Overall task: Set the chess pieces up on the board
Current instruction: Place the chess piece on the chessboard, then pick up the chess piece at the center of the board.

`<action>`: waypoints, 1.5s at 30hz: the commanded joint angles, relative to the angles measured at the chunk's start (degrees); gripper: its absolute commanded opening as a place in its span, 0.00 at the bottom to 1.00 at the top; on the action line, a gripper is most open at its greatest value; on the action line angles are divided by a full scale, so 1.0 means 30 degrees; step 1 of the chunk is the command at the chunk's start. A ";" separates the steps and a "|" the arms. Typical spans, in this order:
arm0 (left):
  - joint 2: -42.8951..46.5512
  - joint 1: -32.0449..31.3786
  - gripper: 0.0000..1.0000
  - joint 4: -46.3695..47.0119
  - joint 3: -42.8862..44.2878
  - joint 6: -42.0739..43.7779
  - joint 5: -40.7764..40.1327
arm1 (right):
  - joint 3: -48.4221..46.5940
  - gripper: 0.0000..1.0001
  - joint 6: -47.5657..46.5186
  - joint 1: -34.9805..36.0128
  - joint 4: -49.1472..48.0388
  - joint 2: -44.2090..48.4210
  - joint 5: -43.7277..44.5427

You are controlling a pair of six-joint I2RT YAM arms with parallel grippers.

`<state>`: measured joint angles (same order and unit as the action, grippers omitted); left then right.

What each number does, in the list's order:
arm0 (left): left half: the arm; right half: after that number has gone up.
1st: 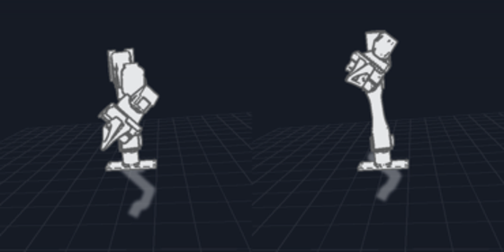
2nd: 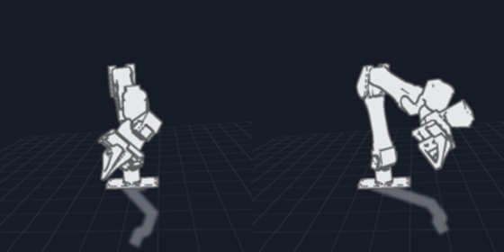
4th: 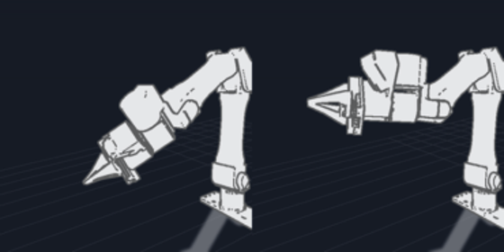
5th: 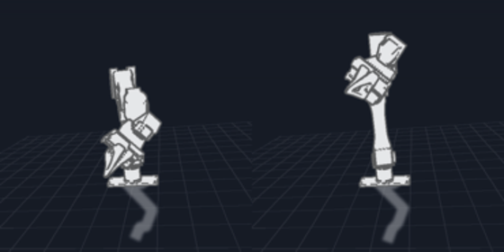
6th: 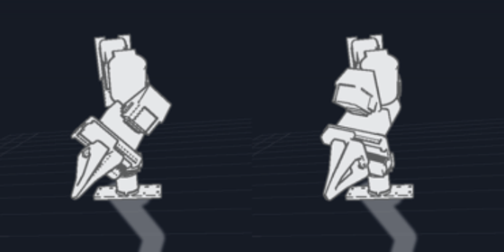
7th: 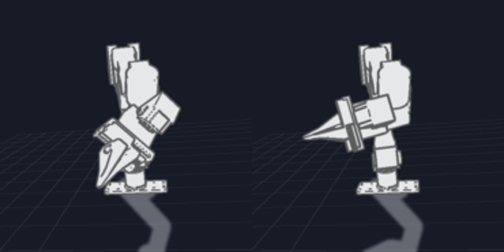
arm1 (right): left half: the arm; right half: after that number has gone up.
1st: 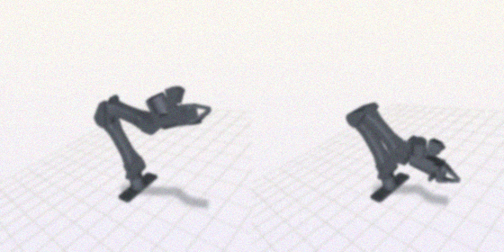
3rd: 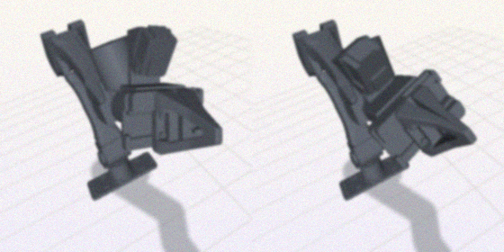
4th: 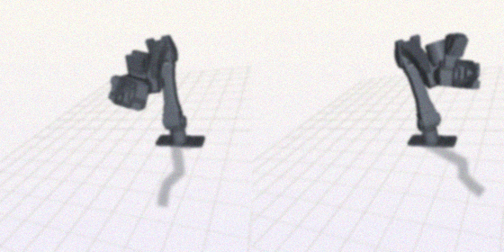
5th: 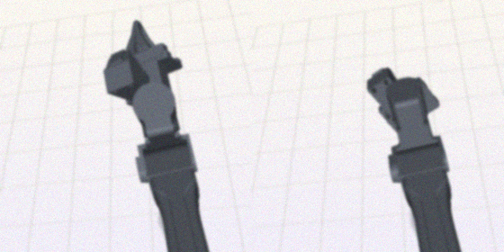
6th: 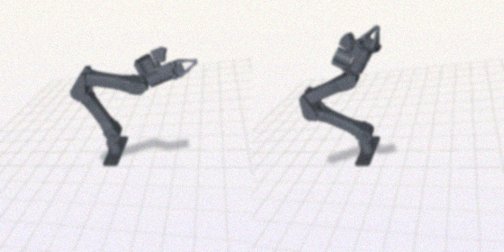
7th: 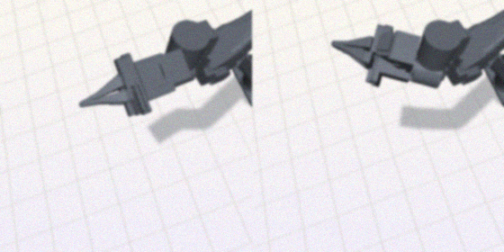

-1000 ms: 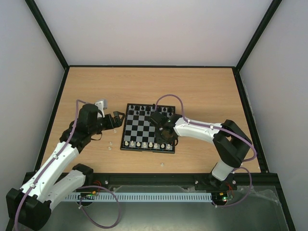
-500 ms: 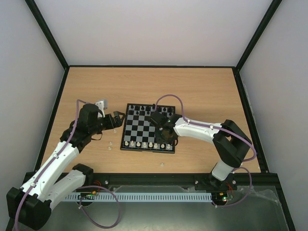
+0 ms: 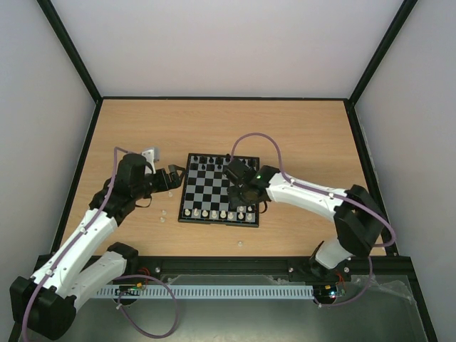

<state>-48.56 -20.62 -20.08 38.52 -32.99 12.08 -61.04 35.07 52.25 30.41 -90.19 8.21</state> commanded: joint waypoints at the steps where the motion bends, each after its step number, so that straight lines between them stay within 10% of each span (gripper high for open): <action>1: -0.0238 -0.0084 0.99 0.0267 0.0051 0.0198 0.0505 | -0.0529 0.65 -0.0062 0.0105 0.0797 0.1509 0.0380; 8: -0.0916 -0.0069 0.99 0.0354 0.0302 0.0484 0.0644 | 0.0048 1.00 -0.0331 0.0106 0.0404 0.3342 0.0377; 30: -0.0458 -0.0381 0.99 -0.0173 0.0137 0.0040 0.0111 | 0.3238 0.99 -0.0037 -0.0012 -0.0711 0.7137 0.1247; 45: 0.1149 -0.0465 0.99 0.0353 -0.1004 -0.0222 0.1237 | 0.0731 1.00 -0.1337 -0.6790 -0.0323 0.2137 0.1161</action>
<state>-46.48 -21.65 -19.25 36.07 -33.65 13.87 -55.13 33.26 33.85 28.10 -78.15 13.10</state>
